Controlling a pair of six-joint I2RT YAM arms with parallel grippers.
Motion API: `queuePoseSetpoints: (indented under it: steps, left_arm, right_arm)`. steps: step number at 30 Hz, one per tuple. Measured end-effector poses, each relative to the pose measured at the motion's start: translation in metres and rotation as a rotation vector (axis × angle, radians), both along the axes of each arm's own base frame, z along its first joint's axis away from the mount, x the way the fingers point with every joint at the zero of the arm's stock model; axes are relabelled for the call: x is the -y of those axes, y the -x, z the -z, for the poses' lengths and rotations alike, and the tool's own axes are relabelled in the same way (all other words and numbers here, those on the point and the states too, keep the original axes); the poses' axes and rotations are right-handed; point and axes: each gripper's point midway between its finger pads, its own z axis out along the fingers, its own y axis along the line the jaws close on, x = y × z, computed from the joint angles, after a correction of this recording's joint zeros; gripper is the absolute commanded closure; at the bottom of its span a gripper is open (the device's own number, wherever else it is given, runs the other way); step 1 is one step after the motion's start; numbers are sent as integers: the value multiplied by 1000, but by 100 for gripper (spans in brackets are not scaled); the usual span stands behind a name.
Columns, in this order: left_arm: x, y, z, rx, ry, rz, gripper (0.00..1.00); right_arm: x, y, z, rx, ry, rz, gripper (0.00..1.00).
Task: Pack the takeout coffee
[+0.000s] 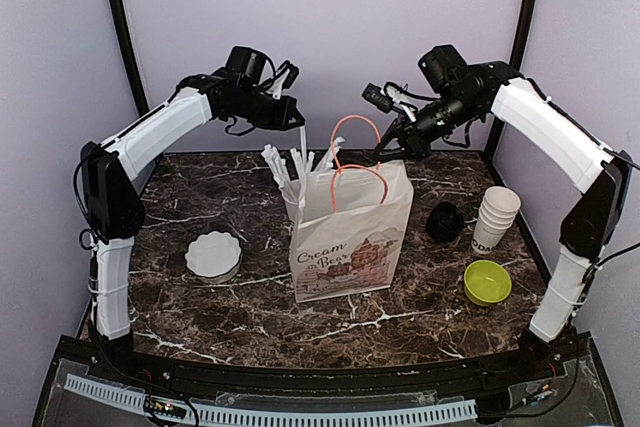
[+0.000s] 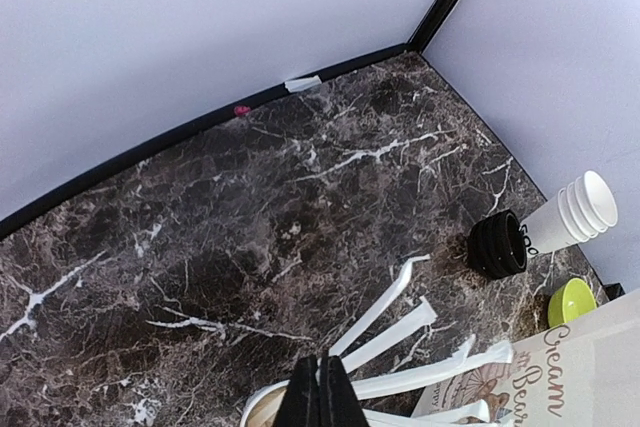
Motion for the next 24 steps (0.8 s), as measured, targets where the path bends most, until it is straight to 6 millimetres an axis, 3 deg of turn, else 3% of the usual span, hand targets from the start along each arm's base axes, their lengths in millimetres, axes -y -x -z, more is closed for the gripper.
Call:
queuePoseSetpoints:
  steps: [4,8,12,15,17,20,24]
  left_arm:
    - [-8,11,-43,82,20,3,100]
    - [-27,40,-119,223,66,8,100]
    - [-61,99,-217,414,146,11,100]
    - [-90,157,-271,527,211,28,100]
    - [-105,194,-298,586,257,56,100]
    - [-117,234,-316,623,316,108,100]
    - [-111,255,-310,571,388,189,100]
  right_arm:
    - [-1,1,0,0,-1,-3,97]
    - [-2,2,0,0,-1,-5,96]
    - [-3,2,-2,-4,-3,0,97]
    - [-5,-2,-3,-5,-7,11,97]
    - [-7,-4,-2,-11,-7,16,97]
    - [-10,-9,1,-19,-6,20,97]
    - [-13,-12,3,-24,-7,21,97]
